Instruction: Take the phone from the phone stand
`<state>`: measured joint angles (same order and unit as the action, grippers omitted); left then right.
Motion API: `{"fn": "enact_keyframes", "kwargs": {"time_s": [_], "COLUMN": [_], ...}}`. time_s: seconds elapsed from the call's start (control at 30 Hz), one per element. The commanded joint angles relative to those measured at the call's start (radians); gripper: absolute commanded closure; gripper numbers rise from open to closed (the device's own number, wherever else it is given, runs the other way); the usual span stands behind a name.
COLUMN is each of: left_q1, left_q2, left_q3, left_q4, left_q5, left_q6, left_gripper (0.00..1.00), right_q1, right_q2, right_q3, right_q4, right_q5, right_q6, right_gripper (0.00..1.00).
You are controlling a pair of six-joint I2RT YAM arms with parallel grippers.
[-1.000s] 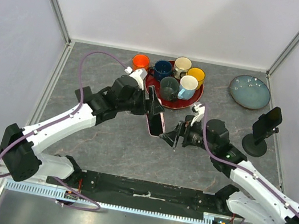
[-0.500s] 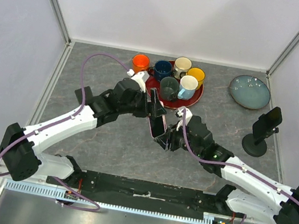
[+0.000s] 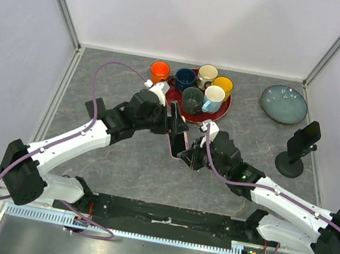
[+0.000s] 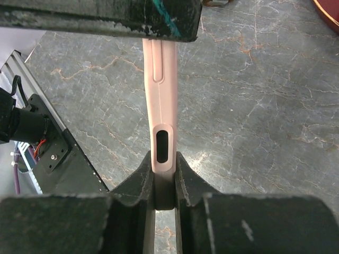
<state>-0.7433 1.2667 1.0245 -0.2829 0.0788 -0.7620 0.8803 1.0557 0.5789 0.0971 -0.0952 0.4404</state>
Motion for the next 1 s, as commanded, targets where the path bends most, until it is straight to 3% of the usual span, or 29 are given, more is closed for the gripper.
{"fn": "enact_keyframes", "kwargs": {"time_s": [0.0, 0.27, 0.7, 0.97], "left_q1": [-0.007, 0.025, 0.209, 0.249], "left_q2": [-0.032, -0.197, -0.458, -0.567], "left_q3": [0.055, 0.059, 0.043, -0.052], "left_q4": [-0.005, -0.108, -0.234, -0.256], "left_q5": [-0.077, -0.339, -0.455, -0.527], "left_q6": [0.047, 0.139, 0.32, 0.414], "left_gripper": [0.41, 0.11, 0.07, 0.06], "right_q1": [0.008, -0.018, -0.151, -0.267], "right_q2": [0.003, 0.007, 0.026, 0.107], "right_q3": [0.042, -0.014, -0.03, -0.019], "right_q4": [0.001, -0.039, -0.094, -0.117], "right_q5": [0.02, 0.017, -0.052, -0.135], "right_q6": [-0.005, 0.055, 0.103, 0.161], "right_gripper": [1.0, 1.0, 1.0, 1.0]}}
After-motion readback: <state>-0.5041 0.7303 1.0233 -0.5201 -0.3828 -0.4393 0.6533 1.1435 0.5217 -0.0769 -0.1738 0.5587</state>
